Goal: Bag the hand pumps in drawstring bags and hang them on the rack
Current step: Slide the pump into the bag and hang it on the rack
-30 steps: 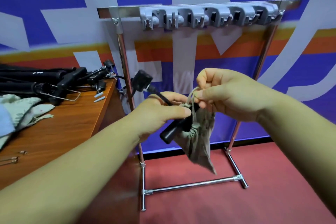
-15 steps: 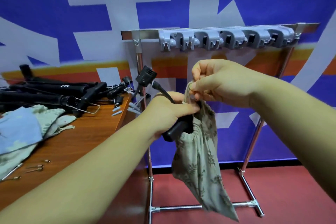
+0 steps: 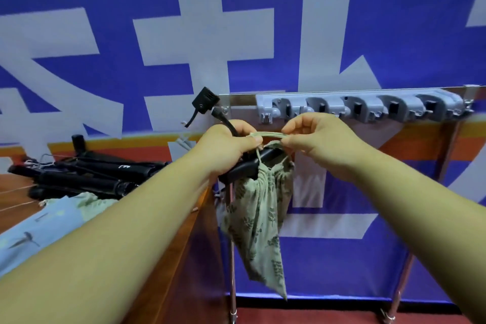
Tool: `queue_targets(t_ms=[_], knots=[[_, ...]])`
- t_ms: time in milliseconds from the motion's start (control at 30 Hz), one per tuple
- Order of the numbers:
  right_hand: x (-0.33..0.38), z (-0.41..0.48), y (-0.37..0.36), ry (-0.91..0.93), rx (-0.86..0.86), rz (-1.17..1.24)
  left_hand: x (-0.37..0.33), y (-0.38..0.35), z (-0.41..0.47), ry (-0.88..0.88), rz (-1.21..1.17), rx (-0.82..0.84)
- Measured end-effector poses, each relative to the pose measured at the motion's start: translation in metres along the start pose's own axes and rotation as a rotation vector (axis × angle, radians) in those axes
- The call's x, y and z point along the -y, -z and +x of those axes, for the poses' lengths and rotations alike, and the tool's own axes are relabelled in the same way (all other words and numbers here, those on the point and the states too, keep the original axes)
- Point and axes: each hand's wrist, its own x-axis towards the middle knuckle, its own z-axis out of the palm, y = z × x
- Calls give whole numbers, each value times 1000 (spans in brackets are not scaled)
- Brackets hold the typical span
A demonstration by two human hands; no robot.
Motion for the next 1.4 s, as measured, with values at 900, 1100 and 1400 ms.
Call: queue_targets(t_ms=[900, 1100, 1400], knots=[[-56, 65, -31, 143, -327, -623, 42, -9, 79, 258, -114, 29], [-51, 35, -31, 86, -263, -592, 55, -5, 53, 348, -7, 20], [-13, -21, -55, 140, -104, -644, 40, 18, -35, 282, 443, 295]])
